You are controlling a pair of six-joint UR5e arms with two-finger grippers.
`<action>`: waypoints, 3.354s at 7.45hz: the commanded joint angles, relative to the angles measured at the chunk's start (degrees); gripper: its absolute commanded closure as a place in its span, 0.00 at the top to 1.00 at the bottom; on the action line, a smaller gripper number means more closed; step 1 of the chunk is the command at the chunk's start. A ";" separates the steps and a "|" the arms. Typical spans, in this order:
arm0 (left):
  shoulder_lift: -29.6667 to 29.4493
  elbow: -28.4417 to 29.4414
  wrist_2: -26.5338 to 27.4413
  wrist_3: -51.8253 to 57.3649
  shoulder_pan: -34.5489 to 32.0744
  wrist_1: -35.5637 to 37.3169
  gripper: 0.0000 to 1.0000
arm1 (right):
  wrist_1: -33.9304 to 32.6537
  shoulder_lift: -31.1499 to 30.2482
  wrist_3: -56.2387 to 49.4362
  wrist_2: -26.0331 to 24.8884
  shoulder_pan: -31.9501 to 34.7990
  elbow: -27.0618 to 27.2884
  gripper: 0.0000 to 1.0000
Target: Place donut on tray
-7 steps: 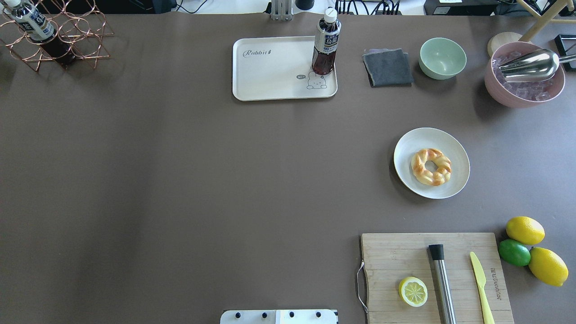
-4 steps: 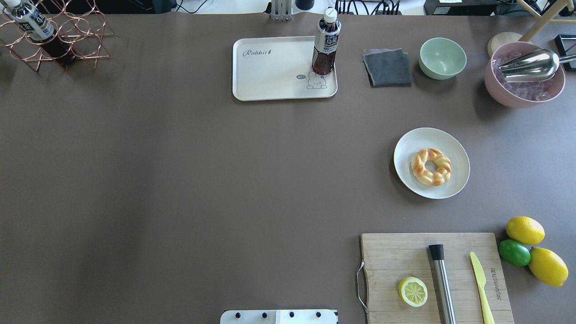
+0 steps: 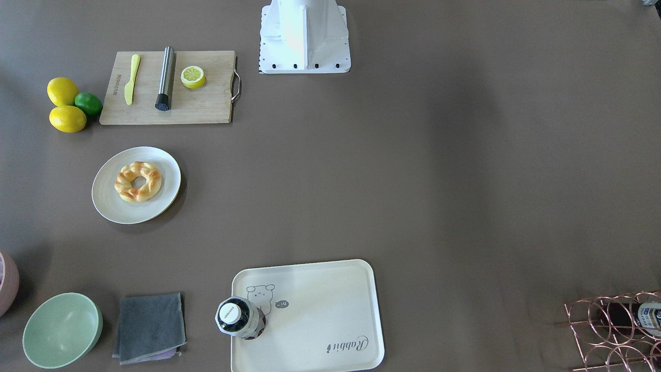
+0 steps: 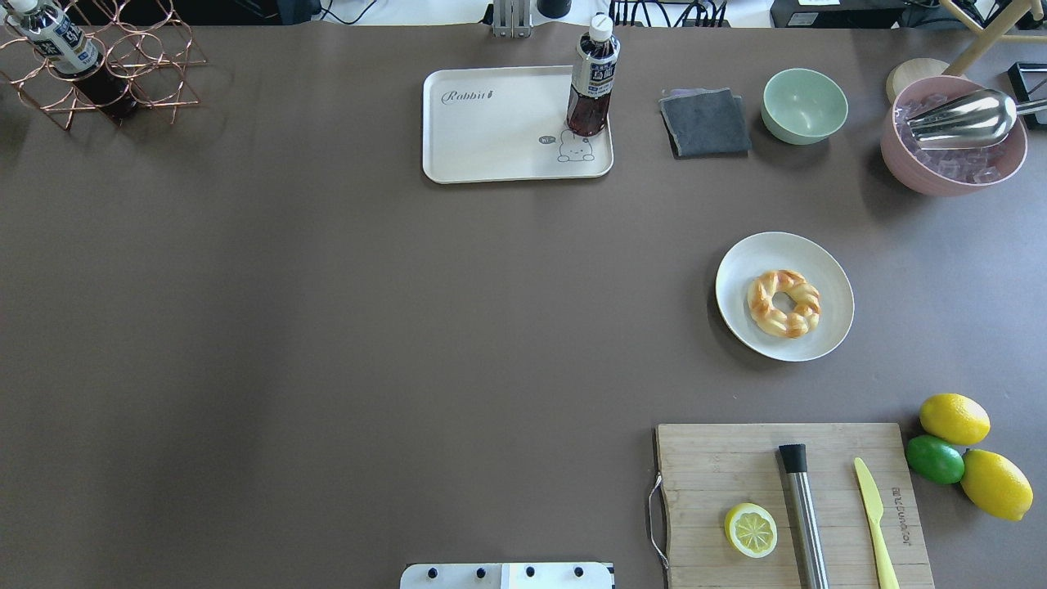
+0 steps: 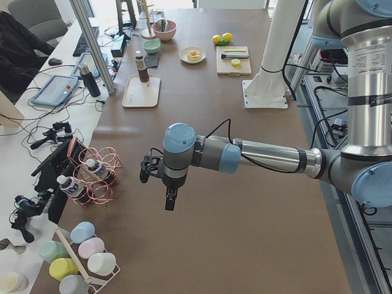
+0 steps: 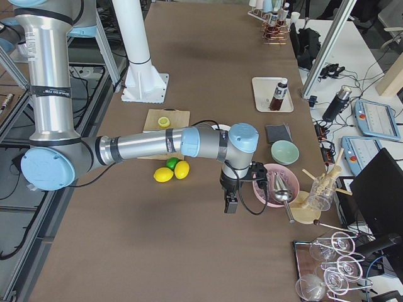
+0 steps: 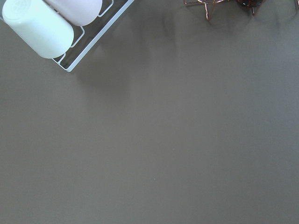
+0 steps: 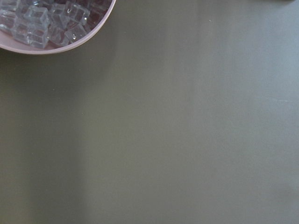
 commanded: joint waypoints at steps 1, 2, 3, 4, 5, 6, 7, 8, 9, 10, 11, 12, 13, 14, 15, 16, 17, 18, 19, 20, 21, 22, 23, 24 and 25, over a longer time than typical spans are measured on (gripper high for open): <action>-1.20 0.09 0.01 0.04 0.00 -0.16 0.98 | 2.26 -0.67 0.87 3.44 -0.03 -0.51 0.99; -1.29 -0.26 -0.08 0.04 0.09 -0.16 0.98 | 2.87 -0.84 1.48 2.93 -0.12 -0.95 0.99; -1.46 0.26 0.00 0.04 0.44 -0.16 0.98 | 3.05 -0.76 1.49 3.01 -0.21 -0.69 0.99; -1.81 0.26 0.01 0.22 0.53 -0.07 0.98 | 3.31 -0.67 1.49 2.92 -0.21 -0.60 0.99; -1.90 0.00 0.01 0.39 0.53 -0.07 0.98 | 4.01 -0.15 1.84 3.10 -0.30 -1.04 0.99; -2.43 0.26 0.01 0.05 0.53 0.02 0.98 | 4.10 -0.75 1.75 3.62 -0.47 -0.52 0.99; -2.95 0.44 0.09 0.13 0.44 0.02 0.98 | 7.24 -1.72 1.84 6.50 -0.47 -0.43 0.99; -2.96 0.26 0.53 -0.04 0.44 0.02 0.98 | 11.18 -2.16 1.67 5.22 -0.47 -0.95 0.99; -2.35 0.26 0.53 0.22 0.44 -0.24 0.98 | 11.74 -1.82 1.66 4.34 -0.91 -0.95 0.99; -2.26 0.00 0.19 -0.83 0.18 -0.42 0.98 | 11.75 -1.90 1.66 4.33 -1.17 -0.95 0.99; -2.08 1.65 0.62 -1.97 0.35 -0.34 0.98 | 11.84 -2.16 1.75 4.33 -1.61 -0.95 0.99; -0.95 1.58 0.62 -1.54 0.35 -0.94 0.98 | 11.75 -2.25 1.93 4.94 -2.05 -1.04 0.99; -1.03 1.93 0.10 -1.97 0.35 -1.56 0.98 | 11.84 -2.17 4.36 9.12 -2.66 -0.87 0.99; -0.85 1.32 -0.08 -1.89 0.44 -1.65 0.98 | 12.19 -1.47 8.22 13.17 -5.02 -0.08 0.99; 0.45 1.75 -0.08 -1.89 0.53 -3.39 0.98 | 18.11 -1.55 11.30 13.38 -8.78 -0.86 0.99; 2.21 2.19 -0.69 -2.94 0.53 -7.85 0.98 | 26.00 -1.55 18.64 13.38 -12.56 -1.74 0.99; 2.31 2.54 -2.18 -5.73 0.53 -8.85 0.98 | 34.25 -1.37 29.24 12.95 -17.21 -2.44 0.99; 2.23 2.46 -2.97 -5.85 0.53 -8.86 0.98 | 43.21 0.02 39.79 12.25 -21.09 -6.28 0.99; 2.31 2.72 -4.37 -5.85 0.44 -8.86 0.98 | 51.92 1.77 46.07 12.15 -23.65 -11.62 0.99; 2.40 2.72 -5.08 -5.85 0.18 -8.86 0.98 | 57.92 3.62 51.62 11.54 -25.85 -15.24 0.99; 2.40 2.55 -5.70 -5.85 0.00 -8.77 0.98 | 61.46 3.98 55.50 8.40 -28.66 -16.06 0.99; 2.40 2.63 -6.84 -5.85 0.00 -8.69 0.98 | 62.89 4.16 57.80 6.89 -31.12 -15.90 0.99; 2.40 2.55 -6.85 -5.85 0.00 -8.68 0.98 | 62.99 4.86 59.91 4.88 -33.58 -16.07 0.99; 2.40 2.46 -6.85 -5.85 0.00 -8.68 0.98 | 63.08 4.87 59.94 3.90 -35.43 -16.07 0.99; 2.49 2.55 -6.85 -5.85 -0.09 -8.68 0.98 | 63.08 4.78 60.02 3.72 -36.15 -16.07 0.99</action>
